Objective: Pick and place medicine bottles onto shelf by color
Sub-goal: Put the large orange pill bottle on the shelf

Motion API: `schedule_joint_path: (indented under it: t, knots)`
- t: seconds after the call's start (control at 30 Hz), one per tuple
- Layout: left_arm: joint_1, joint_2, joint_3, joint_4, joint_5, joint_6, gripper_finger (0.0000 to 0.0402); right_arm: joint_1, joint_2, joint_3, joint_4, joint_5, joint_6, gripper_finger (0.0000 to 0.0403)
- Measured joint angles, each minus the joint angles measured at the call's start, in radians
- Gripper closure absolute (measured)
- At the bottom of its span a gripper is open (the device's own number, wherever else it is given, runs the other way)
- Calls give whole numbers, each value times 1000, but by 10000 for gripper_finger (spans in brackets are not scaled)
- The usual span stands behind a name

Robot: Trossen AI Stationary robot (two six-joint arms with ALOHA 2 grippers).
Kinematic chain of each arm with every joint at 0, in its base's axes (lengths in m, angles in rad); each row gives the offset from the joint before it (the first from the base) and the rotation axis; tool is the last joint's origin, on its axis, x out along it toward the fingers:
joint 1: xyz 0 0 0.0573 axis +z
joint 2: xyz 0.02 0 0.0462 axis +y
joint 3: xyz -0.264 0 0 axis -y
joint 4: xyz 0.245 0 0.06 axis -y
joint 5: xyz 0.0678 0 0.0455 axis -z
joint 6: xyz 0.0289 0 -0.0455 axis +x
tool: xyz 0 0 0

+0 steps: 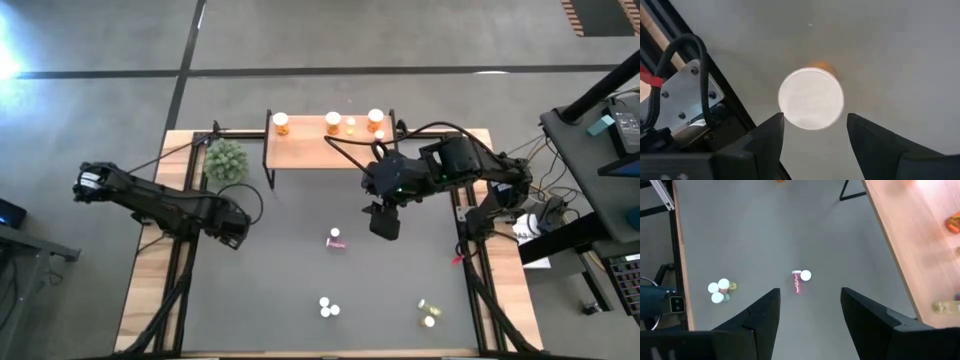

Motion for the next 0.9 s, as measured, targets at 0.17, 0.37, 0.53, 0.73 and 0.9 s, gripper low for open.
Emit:
schedule_joint_path:
  t: [0.17, 0.37, 0.53, 0.73, 0.9]
  knots:
    - [32, 1, -37, 3, -3, -6, 200, 0, 0, 0, 0, 0, 0, 204]
    - [51, 0, -49, 14, -4, 0, 200, 0, 0, 0, 0, 0, 0, 204]
    - [51, 1, -51, 34, -36, 2, 200, 0, 0, 0, 0, 0, 0, 204]
    - [54, 10, -53, 46, -97, 2, 200, 0, 1, 0, 0, 0, 0, 204]
    - [56, 22, -76, 109, -112, 3, 200, 0, 1, 0, 0, 0, 3, 204]
